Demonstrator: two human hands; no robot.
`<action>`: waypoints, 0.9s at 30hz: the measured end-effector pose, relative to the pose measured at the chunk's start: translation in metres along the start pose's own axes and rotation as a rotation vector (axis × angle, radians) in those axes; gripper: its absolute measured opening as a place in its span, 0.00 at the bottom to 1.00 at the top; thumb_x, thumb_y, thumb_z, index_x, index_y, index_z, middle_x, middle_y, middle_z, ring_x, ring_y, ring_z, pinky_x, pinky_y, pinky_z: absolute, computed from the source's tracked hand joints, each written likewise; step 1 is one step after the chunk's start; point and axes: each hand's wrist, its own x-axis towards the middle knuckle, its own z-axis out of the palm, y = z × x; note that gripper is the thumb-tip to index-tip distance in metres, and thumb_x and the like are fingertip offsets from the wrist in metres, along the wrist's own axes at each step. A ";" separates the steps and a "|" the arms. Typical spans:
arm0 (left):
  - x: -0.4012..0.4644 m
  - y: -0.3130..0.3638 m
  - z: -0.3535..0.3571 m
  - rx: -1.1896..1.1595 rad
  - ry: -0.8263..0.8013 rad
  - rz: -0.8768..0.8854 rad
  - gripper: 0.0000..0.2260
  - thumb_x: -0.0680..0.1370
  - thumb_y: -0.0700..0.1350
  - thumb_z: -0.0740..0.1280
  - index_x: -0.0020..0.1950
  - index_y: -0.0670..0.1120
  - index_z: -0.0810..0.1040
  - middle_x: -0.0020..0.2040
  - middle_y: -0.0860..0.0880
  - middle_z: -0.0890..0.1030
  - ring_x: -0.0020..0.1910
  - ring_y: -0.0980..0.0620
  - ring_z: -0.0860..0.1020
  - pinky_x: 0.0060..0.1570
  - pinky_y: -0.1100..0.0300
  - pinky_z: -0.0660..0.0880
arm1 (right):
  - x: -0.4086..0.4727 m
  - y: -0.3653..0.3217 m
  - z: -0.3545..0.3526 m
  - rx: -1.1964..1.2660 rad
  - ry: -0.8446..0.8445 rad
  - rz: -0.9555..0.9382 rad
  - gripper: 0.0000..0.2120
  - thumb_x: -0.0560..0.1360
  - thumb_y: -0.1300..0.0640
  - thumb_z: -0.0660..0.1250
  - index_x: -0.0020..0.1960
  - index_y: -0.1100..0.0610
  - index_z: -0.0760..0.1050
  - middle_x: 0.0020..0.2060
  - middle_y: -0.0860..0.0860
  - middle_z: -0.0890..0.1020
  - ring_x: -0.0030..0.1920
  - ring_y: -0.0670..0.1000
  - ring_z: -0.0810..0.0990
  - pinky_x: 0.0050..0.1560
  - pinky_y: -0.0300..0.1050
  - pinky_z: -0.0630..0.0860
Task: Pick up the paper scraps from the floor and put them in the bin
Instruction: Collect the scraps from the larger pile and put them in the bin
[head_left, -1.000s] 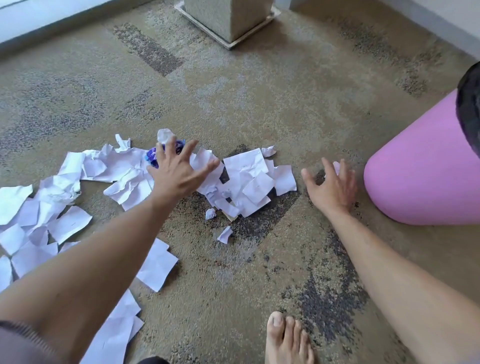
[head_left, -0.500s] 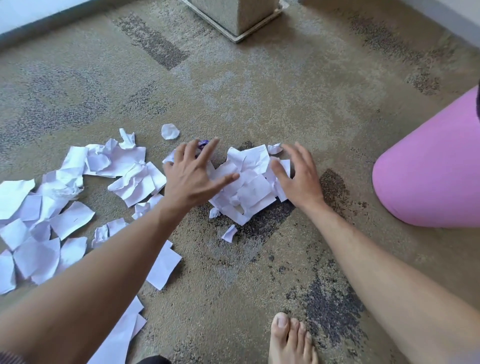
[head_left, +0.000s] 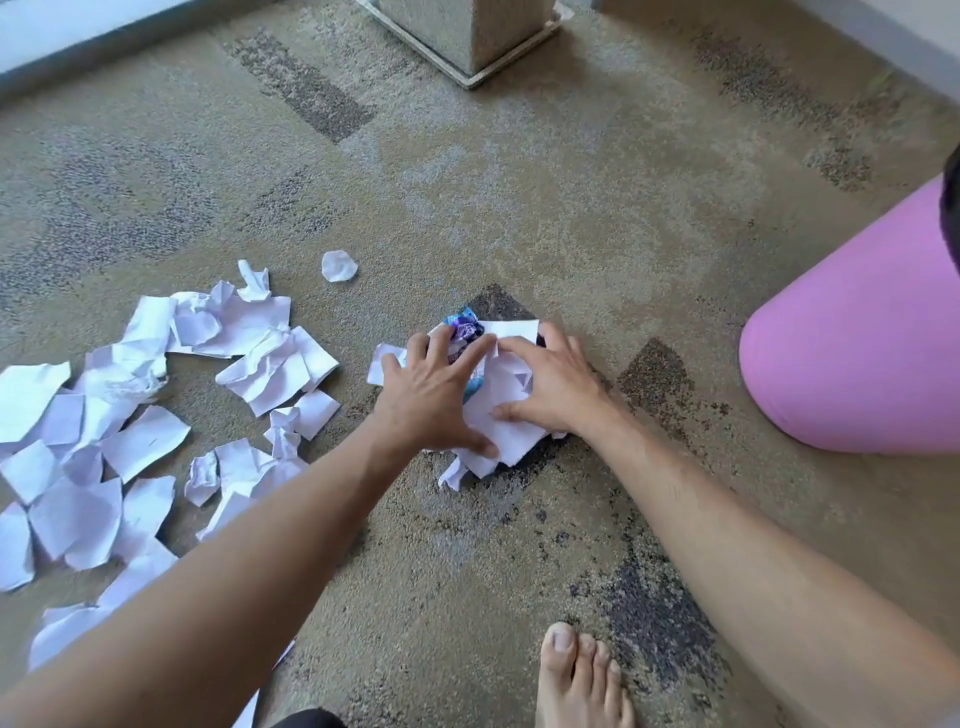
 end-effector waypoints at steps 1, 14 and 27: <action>-0.003 0.004 0.001 -0.011 0.014 -0.016 0.58 0.55 0.73 0.73 0.77 0.62 0.46 0.75 0.44 0.56 0.72 0.40 0.59 0.62 0.39 0.66 | -0.005 -0.001 0.003 0.087 0.007 0.012 0.40 0.65 0.43 0.77 0.72 0.44 0.64 0.66 0.56 0.64 0.67 0.58 0.64 0.64 0.52 0.68; -0.013 0.017 0.006 -0.610 0.150 -0.239 0.19 0.72 0.40 0.68 0.63 0.49 0.74 0.58 0.44 0.70 0.49 0.44 0.74 0.47 0.56 0.72 | -0.043 0.012 0.016 0.998 0.138 0.275 0.11 0.68 0.66 0.76 0.42 0.52 0.78 0.52 0.56 0.81 0.48 0.55 0.82 0.50 0.54 0.81; -0.034 0.038 -0.042 -1.652 0.090 -0.172 0.06 0.75 0.28 0.63 0.50 0.34 0.75 0.40 0.36 0.81 0.39 0.33 0.81 0.46 0.25 0.74 | -0.104 0.029 -0.049 1.684 0.329 0.258 0.10 0.69 0.69 0.72 0.40 0.55 0.80 0.37 0.54 0.84 0.35 0.53 0.83 0.32 0.45 0.80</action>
